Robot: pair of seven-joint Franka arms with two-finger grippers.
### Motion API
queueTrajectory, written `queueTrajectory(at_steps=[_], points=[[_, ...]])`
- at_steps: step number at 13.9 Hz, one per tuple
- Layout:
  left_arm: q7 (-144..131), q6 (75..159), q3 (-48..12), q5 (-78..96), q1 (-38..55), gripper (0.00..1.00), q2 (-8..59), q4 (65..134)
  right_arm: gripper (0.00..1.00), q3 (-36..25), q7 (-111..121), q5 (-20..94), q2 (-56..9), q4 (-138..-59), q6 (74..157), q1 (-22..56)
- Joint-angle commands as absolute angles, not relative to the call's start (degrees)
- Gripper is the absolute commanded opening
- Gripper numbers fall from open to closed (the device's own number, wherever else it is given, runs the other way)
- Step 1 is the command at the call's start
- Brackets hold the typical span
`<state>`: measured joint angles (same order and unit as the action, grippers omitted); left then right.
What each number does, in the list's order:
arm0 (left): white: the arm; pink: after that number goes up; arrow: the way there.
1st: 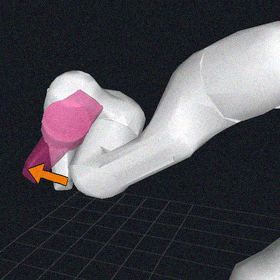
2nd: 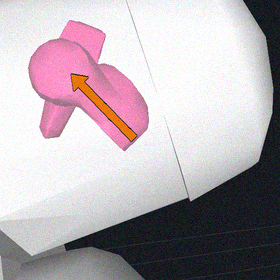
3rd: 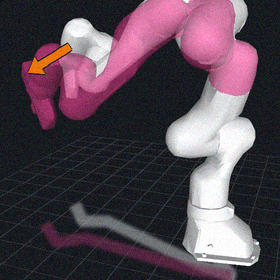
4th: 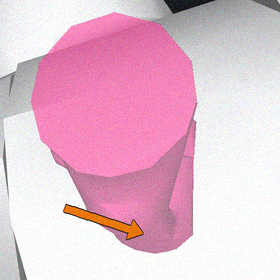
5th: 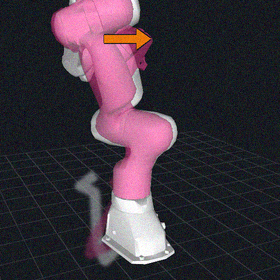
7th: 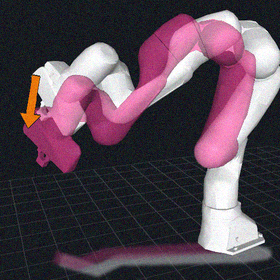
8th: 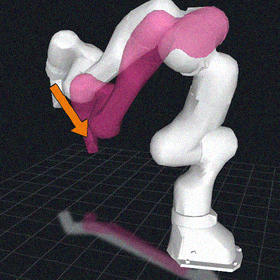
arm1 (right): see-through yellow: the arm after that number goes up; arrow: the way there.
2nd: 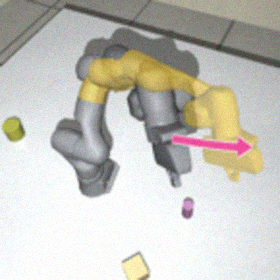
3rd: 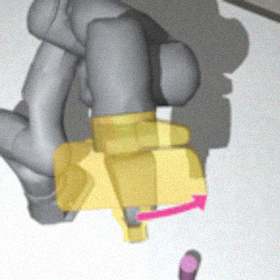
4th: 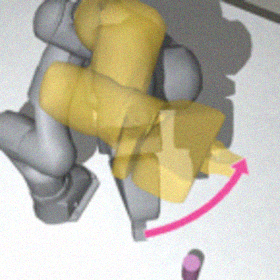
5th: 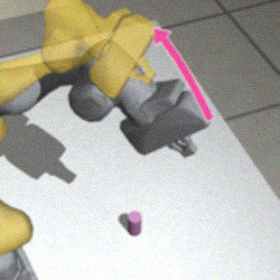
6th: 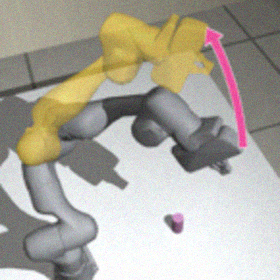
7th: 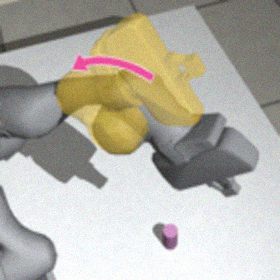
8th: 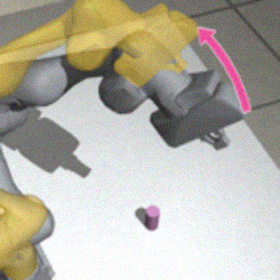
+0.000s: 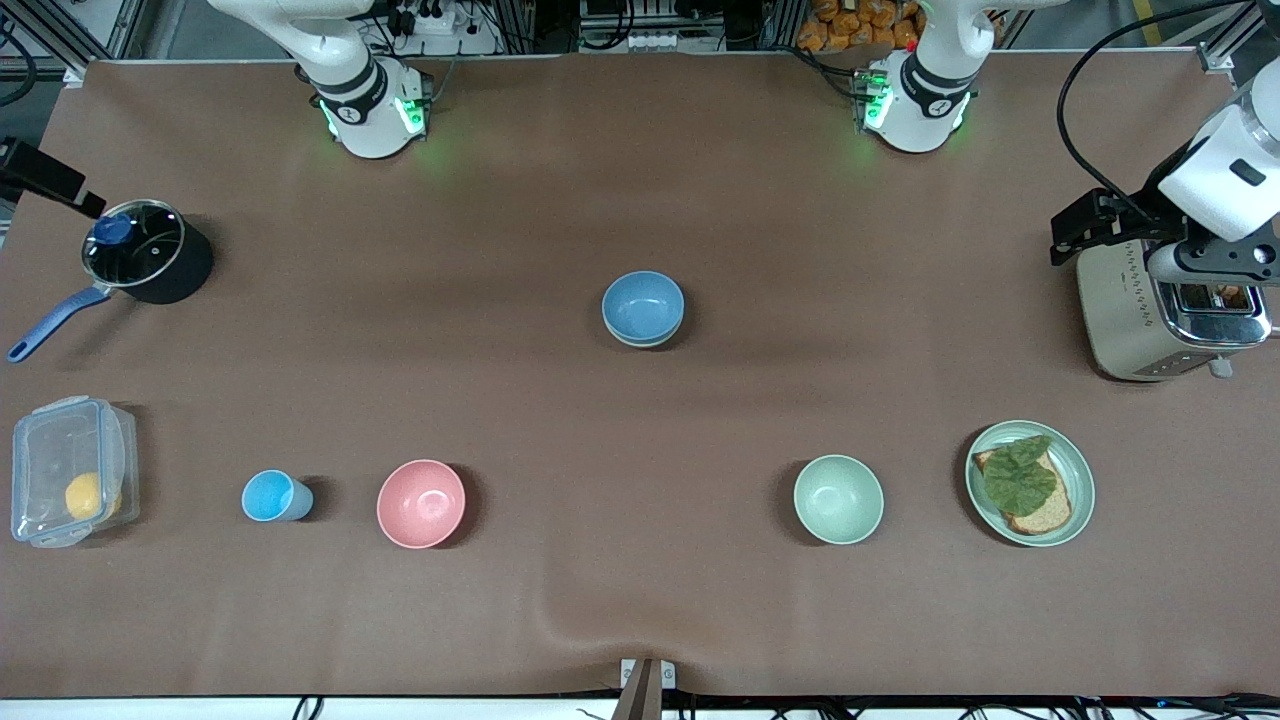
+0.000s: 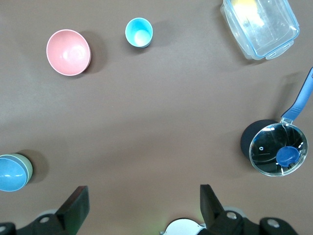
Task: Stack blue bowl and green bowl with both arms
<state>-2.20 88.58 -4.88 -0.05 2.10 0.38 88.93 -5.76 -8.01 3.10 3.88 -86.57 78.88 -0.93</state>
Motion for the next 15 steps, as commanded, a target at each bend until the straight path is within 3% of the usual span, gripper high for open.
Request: queueTrajectory(at_steps=[1, 15], points=[[-2.02, 87.54, -4.39, 0.44, 2.11, 1.00, -0.44, 88.86, 1.00, -5.80, -6.07, -0.33, 3.69, -86.05, 78.93, 0.43], [-2.37, 86.75, -4.83, 0.97, 2.28, 1.00, -0.35, 88.86, 1.00, -5.10, 2.90, -1.67, 3.69, -85.78, 80.33, 1.23]])
